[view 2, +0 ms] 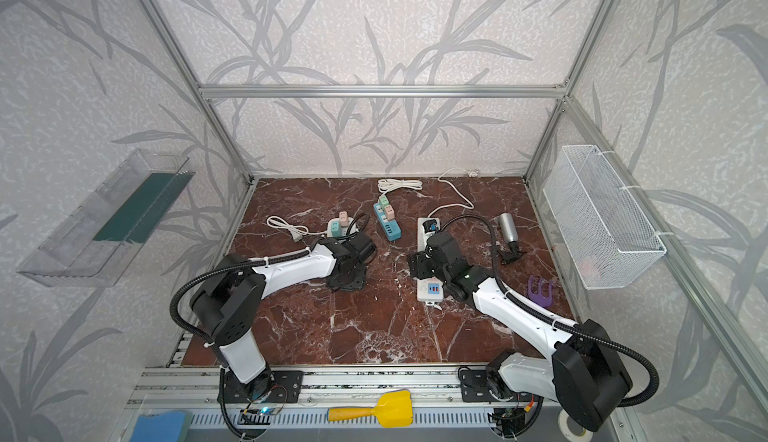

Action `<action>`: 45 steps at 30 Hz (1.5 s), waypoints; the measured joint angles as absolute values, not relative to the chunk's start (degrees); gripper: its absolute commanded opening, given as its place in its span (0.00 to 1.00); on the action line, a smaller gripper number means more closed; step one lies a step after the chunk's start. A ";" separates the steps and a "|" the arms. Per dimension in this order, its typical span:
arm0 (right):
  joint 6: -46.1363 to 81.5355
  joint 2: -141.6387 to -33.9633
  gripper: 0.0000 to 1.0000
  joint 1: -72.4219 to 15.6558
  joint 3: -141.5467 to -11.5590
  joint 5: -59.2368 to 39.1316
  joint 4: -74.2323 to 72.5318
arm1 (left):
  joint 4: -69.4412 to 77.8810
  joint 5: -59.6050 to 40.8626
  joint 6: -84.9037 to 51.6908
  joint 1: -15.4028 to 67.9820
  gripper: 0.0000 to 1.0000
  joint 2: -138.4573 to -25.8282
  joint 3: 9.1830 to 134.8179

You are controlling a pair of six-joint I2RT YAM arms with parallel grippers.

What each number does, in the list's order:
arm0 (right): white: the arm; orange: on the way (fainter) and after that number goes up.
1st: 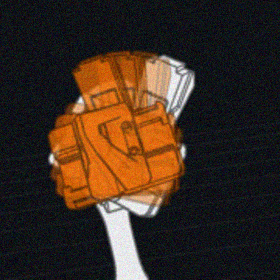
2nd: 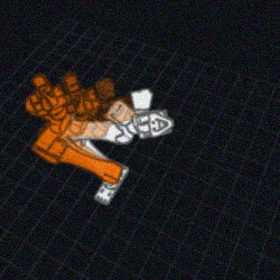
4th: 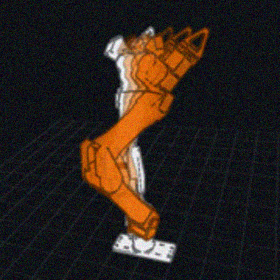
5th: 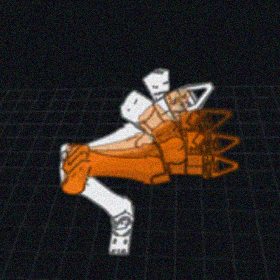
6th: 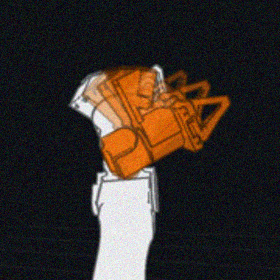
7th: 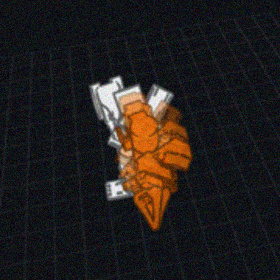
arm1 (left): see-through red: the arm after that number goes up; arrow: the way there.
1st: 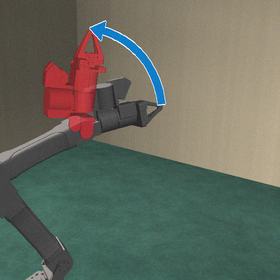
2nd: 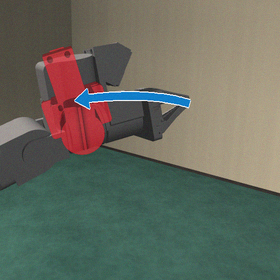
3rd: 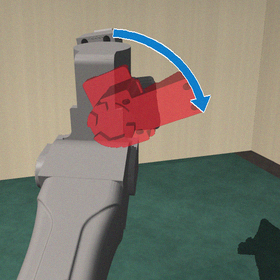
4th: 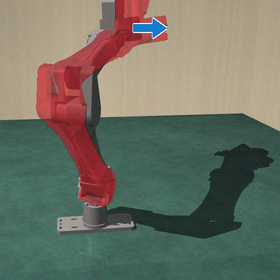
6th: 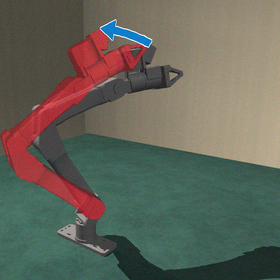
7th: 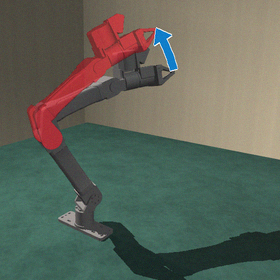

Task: Insert the plug

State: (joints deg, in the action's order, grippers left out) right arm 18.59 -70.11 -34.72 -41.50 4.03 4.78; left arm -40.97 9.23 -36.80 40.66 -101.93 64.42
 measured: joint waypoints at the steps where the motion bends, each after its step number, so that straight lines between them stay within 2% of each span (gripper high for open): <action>1: 18.59 -70.11 0.78 -34.72 -41.50 4.03 4.78 | -41.28 9.45 -36.69 40.77 0.64 -101.93 64.42; 13: 18.59 -70.11 0.77 -34.79 -41.50 4.12 4.80 | -41.71 9.98 -34.44 40.56 0.45 -103.77 65.25; 18: 18.59 -70.11 0.77 -34.83 -41.50 4.19 4.82 | -41.56 10.35 -33.82 40.32 0.45 -104.60 66.26; 23: 18.59 -70.11 0.77 -34.83 -41.50 4.29 4.89 | -41.19 10.15 -33.41 40.01 0.55 -104.99 66.19; 26: 18.59 -70.11 0.77 -34.83 -41.50 4.47 5.02 | -40.60 9.89 -33.41 39.77 0.56 -105.41 66.00; 28: 18.59 -70.11 0.77 -34.83 -41.50 4.49 5.02 | -40.25 9.41 -33.39 39.62 0.48 -105.38 65.95; 33: 18.59 -70.13 0.77 -34.83 -41.50 4.51 5.02 | -38.85 9.15 -33.12 39.59 0.14 -104.71 65.58; 35: 18.59 -70.15 0.76 -34.83 -41.50 4.54 5.02 | -38.57 9.10 -32.80 39.59 0.07 -103.81 65.14; 38: 18.48 -70.19 0.76 -34.83 -41.50 4.64 5.04 | -37.23 11.84 -30.61 40.07 0.00 -98.65 66.06; 42: 17.85 -71.05 0.73 -34.83 -42.50 5.93 6.39 | -29.95 9.15 -24.34 40.07 0.00 -87.57 66.17; 45: 17.47 -71.11 0.75 -34.81 -44.31 7.55 8.58 | -24.47 8.27 -18.79 40.12 0.00 -83.74 63.90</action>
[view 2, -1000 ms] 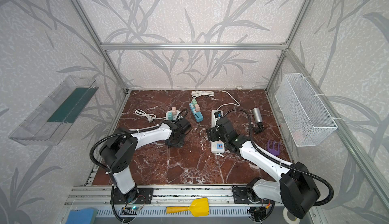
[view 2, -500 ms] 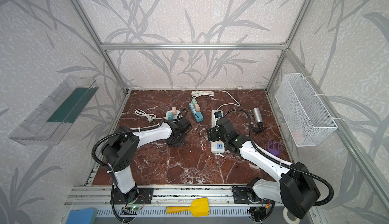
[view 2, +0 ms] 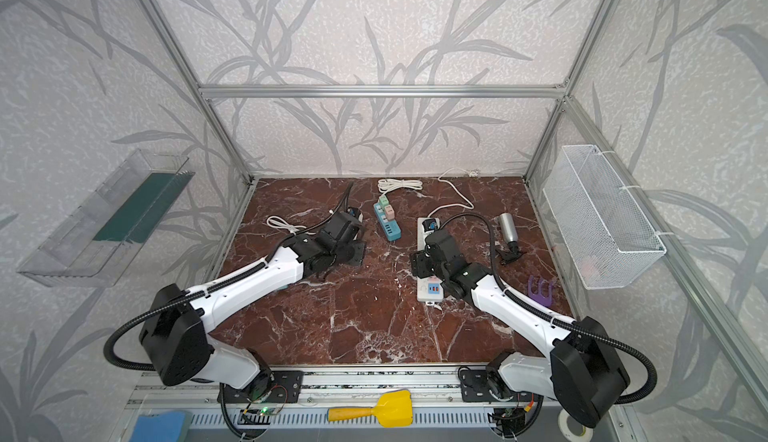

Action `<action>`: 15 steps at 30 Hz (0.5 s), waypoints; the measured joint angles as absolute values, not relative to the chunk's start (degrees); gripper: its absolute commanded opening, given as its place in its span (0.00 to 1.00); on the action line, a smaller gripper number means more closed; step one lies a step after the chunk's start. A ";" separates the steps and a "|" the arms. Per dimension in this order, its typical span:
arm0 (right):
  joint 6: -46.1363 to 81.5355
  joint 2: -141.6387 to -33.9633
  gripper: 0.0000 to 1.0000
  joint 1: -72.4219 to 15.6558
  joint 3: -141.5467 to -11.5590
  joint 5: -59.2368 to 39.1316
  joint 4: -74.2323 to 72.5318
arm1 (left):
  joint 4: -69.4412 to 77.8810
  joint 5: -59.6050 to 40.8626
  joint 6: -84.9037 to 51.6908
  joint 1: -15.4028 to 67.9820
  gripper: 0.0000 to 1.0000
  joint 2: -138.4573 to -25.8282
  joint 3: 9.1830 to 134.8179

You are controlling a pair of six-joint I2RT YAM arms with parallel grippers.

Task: Insert the plug

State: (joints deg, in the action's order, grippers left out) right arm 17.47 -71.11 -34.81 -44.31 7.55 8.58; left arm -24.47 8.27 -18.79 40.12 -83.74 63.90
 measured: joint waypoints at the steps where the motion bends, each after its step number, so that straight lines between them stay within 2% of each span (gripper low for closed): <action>1: 17.45 -71.11 0.76 -34.81 -45.17 8.32 9.52 | -23.11 8.19 -17.58 39.86 0.00 -83.13 63.35; 5: 17.02 -71.11 0.77 -34.76 -48.18 10.41 12.05 | -25.06 7.29 -15.92 38.81 0.01 -84.68 66.11; 8: 16.84 -71.07 0.78 -34.76 -49.04 11.40 13.13 | -24.23 6.11 -15.44 37.93 0.08 -84.36 65.98; 15: 16.16 -70.35 0.80 -34.76 -49.01 11.40 14.68 | -21.61 8.84 -17.78 36.71 0.10 -76.79 59.94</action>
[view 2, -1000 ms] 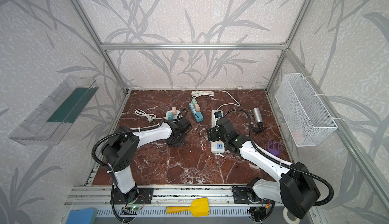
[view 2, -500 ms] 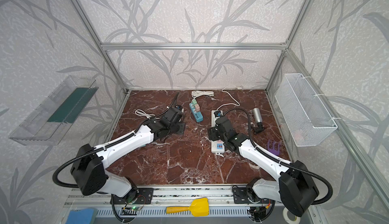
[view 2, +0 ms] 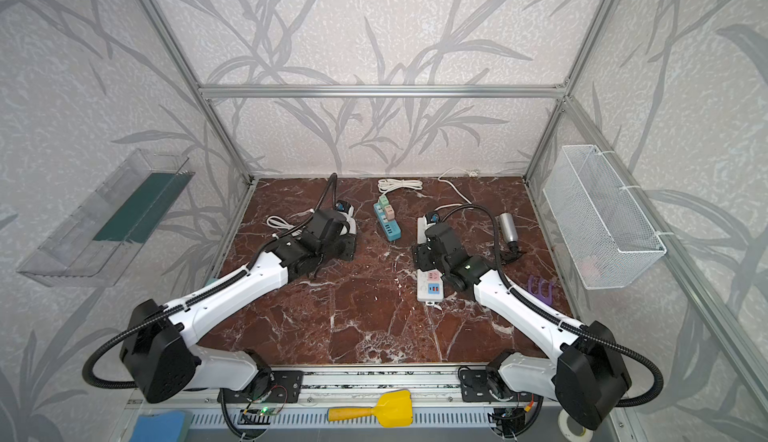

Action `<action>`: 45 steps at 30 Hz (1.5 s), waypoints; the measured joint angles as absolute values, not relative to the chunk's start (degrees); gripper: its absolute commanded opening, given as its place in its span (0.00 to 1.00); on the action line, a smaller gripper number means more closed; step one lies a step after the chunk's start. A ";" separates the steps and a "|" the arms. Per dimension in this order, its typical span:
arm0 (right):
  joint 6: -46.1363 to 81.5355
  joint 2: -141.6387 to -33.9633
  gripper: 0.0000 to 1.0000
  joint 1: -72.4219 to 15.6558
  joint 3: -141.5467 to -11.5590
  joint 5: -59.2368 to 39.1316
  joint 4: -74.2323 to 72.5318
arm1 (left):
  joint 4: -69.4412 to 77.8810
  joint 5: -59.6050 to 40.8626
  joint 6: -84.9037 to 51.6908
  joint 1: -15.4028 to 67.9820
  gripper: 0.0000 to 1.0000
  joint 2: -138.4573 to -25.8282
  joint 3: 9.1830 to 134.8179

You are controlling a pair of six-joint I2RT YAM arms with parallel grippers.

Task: Insert the plug

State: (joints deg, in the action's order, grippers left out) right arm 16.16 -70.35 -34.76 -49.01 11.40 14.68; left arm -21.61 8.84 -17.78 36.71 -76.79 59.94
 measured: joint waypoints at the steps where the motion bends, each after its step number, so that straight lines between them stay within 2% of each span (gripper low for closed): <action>1: 16.14 -70.35 0.80 -34.76 -49.04 11.16 14.87 | -21.37 9.89 -19.05 36.51 0.10 -75.02 58.63; 8: 16.25 -70.19 0.81 -34.76 -49.04 8.43 15.27 | -21.93 18.31 -28.42 34.00 0.29 -69.10 53.01; 12: 16.19 -69.52 0.81 -34.76 -49.04 6.96 15.29 | -24.05 23.79 -33.65 32.23 0.30 -69.08 51.29; 16: 16.14 -69.17 0.82 -34.76 -49.04 5.85 15.29 | -25.12 25.76 -35.83 30.24 0.55 -69.73 50.72; 22: 16.19 -69.14 0.85 -34.76 -49.04 4.16 15.31 | -26.79 21.28 -34.11 24.23 0.73 -81.34 56.36; 29: 15.99 -68.53 0.88 -34.76 -49.01 3.66 15.46 | -28.38 13.28 -29.61 16.56 0.76 -94.91 65.49; 37: 15.77 -66.57 0.88 -34.76 -49.01 3.42 15.77 | -32.91 6.09 -24.64 9.41 0.71 -108.14 77.89; 45: 15.38 -66.57 0.88 -34.76 -49.01 2.98 15.88 | -34.44 2.66 -24.43 8.40 0.68 -111.02 76.93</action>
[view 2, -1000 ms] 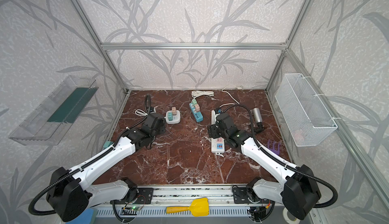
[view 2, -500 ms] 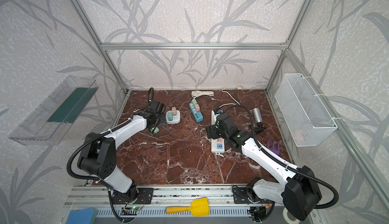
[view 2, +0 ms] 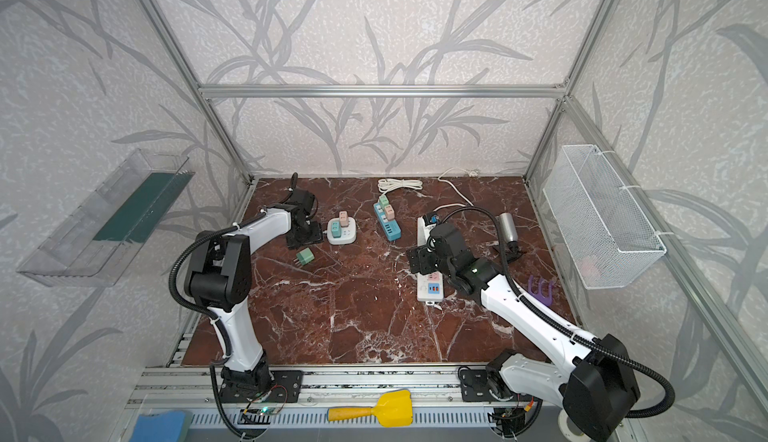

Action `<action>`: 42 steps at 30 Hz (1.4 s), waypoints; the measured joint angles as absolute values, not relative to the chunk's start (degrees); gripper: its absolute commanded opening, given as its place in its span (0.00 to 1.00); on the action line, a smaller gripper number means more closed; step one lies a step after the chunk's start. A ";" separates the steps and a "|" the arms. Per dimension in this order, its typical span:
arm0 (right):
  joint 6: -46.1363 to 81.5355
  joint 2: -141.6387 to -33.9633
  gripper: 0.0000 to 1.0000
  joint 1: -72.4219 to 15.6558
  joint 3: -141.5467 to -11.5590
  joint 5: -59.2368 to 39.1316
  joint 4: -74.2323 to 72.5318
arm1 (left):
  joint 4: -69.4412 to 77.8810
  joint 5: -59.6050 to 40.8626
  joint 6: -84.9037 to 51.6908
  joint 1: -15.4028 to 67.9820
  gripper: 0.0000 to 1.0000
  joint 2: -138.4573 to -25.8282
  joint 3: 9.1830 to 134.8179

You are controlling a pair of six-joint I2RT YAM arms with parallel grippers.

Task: Insert the plug

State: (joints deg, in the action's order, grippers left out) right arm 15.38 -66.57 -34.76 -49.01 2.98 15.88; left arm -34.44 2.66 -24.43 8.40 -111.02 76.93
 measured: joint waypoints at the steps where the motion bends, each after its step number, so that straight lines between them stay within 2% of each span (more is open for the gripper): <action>1: 15.35 -66.57 0.88 -34.76 -49.01 2.92 15.90 | -34.33 2.20 -24.60 8.40 0.68 -111.02 76.58; 15: 15.38 -63.99 0.88 -34.76 -49.01 2.28 16.45 | -30.87 1.04 -28.16 11.03 0.67 -104.51 64.23; 24: 15.40 -63.66 0.88 -34.76 -48.97 1.61 16.47 | -31.83 2.50 -28.49 12.69 0.67 -103.20 62.46; 32: 15.40 -63.66 0.88 -34.76 -48.97 1.30 16.47 | -35.55 3.20 -28.53 12.69 0.53 -104.75 64.99; 42: 15.73 -63.66 0.88 -34.76 -48.97 0.97 16.45 | -37.30 3.27 -28.49 12.69 0.53 -104.75 65.21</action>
